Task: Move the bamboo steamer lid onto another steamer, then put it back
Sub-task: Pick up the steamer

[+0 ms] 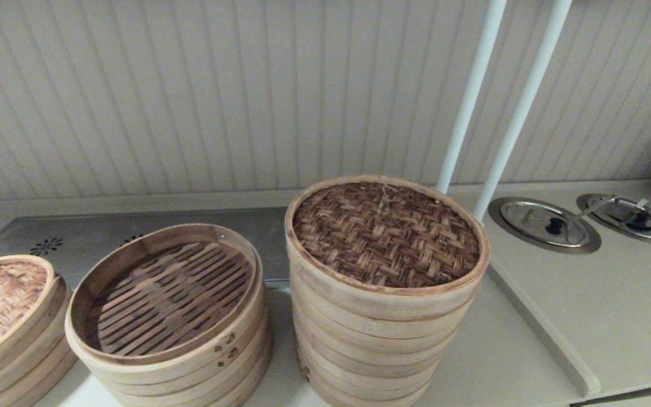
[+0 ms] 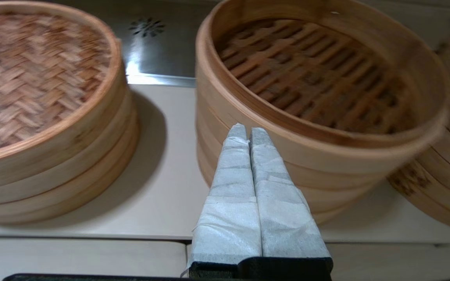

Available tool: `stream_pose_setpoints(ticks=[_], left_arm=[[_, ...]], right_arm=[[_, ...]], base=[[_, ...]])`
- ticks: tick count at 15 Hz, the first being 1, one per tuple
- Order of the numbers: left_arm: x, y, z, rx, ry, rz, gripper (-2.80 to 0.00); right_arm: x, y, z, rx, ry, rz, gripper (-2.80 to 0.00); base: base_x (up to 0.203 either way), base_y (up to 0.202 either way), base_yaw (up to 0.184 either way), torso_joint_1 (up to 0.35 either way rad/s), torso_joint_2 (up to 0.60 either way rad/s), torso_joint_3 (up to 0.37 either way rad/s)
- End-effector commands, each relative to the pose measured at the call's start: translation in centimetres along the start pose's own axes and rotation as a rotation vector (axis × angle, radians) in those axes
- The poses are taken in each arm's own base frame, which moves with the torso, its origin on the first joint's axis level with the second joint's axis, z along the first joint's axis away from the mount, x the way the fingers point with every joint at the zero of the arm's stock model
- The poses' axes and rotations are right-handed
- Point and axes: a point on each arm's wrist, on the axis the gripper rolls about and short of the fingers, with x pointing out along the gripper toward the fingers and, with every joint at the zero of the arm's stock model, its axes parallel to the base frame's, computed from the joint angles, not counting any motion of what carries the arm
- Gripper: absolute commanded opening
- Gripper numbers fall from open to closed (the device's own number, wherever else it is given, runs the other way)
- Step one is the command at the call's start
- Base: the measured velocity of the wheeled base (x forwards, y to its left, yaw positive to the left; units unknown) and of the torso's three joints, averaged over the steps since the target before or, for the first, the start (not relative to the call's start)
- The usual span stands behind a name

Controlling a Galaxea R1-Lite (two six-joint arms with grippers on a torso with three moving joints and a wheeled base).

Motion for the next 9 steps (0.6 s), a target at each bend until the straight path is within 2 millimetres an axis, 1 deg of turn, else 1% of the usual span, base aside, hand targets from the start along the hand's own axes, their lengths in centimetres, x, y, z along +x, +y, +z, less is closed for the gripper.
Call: stream_pose_setpoints(ticks=[1,3,5,7,9], left_arm=[[-1.9,0.5,-1.9,0.006,-0.107,-0.040,-2.80],[-1.7,0.6,-3.8,0.043,-0.095,-0.064,-2.80],[-1.6,0.6,-4.0,0.061,-0.114,-0.093,-2.80],[-1.6,0.4,-4.4,0.066,-0.115,-0.086,-2.80],[-1.9,0.5,-5.5,0.105,-0.139,-0.080,-2.80]], right_arm=[[0.0,0.0,-0.1,0.001,0.005,0.000,-2.80],[0.0,0.0,-0.1,-0.001,0.005,0.000,-2.80],[0.0,0.0,-0.1,0.000,0.005,0.000,-2.80],[0.0,0.0,-0.1,0.001,0.005,0.000,-2.80],[0.0,0.0,-0.1,0.001,0.005,0.000,-2.80]], base=[[0.000,0.000,0.000,0.000,0.00,0.000],[0.000,0.000,0.000,0.000,0.00,0.000],[0.000,0.000,0.000,0.000,0.00,0.000],[0.000,0.000,0.000,0.000,0.00,0.000],[0.000,0.000,0.000,0.000,0.00,0.000]])
